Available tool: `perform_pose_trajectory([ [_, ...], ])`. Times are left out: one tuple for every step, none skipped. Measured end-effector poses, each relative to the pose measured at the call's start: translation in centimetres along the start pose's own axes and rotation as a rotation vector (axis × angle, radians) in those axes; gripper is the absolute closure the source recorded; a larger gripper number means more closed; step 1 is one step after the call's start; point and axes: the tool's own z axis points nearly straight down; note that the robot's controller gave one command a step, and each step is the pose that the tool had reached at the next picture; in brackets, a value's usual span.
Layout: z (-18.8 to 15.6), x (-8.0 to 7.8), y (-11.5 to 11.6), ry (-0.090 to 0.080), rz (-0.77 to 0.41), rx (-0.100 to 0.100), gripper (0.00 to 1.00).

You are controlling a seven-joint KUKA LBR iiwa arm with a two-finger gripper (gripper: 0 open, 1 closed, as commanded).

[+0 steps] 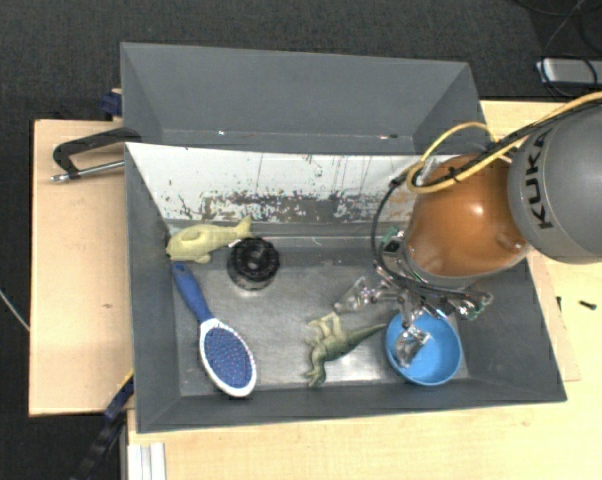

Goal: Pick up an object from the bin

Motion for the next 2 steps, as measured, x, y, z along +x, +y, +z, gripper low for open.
perform_pose_trajectory([
  [-0.6,-0.2,-0.3,-0.007,-0.001,0.01,1.0],
  [-13.3,0.3,-1.3,-0.011,-0.025,0.013,1.0],
])
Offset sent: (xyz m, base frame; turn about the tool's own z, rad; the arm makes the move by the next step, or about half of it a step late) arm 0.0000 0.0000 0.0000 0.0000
